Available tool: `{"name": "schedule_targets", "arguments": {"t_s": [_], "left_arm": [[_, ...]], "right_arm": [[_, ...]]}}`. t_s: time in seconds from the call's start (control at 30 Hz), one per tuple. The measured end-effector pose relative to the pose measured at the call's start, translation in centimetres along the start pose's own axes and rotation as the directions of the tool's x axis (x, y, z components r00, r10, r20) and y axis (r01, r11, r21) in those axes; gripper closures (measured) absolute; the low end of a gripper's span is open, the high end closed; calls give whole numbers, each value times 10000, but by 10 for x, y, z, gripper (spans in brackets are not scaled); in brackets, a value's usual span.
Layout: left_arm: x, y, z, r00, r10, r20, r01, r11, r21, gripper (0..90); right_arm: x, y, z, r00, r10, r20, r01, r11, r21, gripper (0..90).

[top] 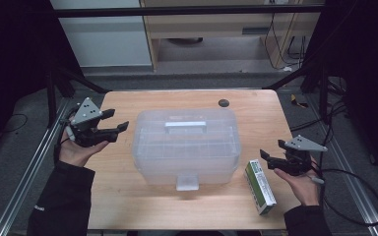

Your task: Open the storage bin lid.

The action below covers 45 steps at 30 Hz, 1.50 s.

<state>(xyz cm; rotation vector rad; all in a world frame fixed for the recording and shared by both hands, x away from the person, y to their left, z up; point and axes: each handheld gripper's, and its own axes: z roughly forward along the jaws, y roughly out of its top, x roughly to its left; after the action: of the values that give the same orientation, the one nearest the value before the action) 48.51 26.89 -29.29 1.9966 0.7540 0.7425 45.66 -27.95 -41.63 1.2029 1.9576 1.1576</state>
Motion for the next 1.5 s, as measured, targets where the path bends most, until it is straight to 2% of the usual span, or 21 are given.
{"name": "schedule_targets", "arguments": {"t_s": [0.13, 0.3, 0.57, 0.77, 0.87, 1.0, 1.13, 1.17, 1.2, 1.33, 1.5], "left_arm": [[-4, 8, 2, 9991, 395, 119, -396, 9992, 72, 372], [-10, 19, 6, 9973, 690, 233, -693, 9975, 104, 383], [-20, 29, 13, 9947, 981, 319, -989, 9948, 255, 391], [-29, 36, 19, 9911, 1206, 555, -1218, 9924, 184, 387], [-34, 39, 21, 9880, 1398, 653, -1414, 9897, 202, 385], [-41, 45, 22, 9859, 1471, 797, -1484, 9889, 113, 381], [-50, 51, 26, 9780, 1796, 1059, -1815, 9833, 87, 377], [-50, 51, 26, 9780, 1796, 1059, -1815, 9833, 87, 377], [-54, 53, 29, 9747, 1929, 1126, -1955, 9806, 130, 376], [-59, 55, 32, 9729, 2015, 1132, -2059, 9781, 293, 376], [-66, 59, 38, 9668, 2216, 1274, -2279, 9730, 368, 375]], "right_arm": [[0, 0, 0, 10000, 1, -5, -1, 10000, 33, 234], [0, -1, 1, 10000, -2, -65, 2, 10000, 93, 234], [0, -1, 1, 9999, -16, -105, 18, 9999, 126, 233], [0, -1, 2, 9999, -58, -124, 59, 9999, 123, 233], [0, -1, 1, 9999, -61, -124, 62, 9999, 115, 233], [0, -1, 1, 9999, -57, -121, 59, 9999, 102, 233], [0, -1, 2, 9999, -82, -125, 84, 9999, 133, 233], [0, -1, 2, 9999, -75, -131, 77, 9999, 133, 232], [0, -1, 2, 9999, -77, -135, 79, 9999, 134, 233], [0, -1, 2, 9999, -79, -151, 82, 9998, 174, 232], [0, -2, 3, 9998, -98, -176, 101, 9997, 218, 232]]}}
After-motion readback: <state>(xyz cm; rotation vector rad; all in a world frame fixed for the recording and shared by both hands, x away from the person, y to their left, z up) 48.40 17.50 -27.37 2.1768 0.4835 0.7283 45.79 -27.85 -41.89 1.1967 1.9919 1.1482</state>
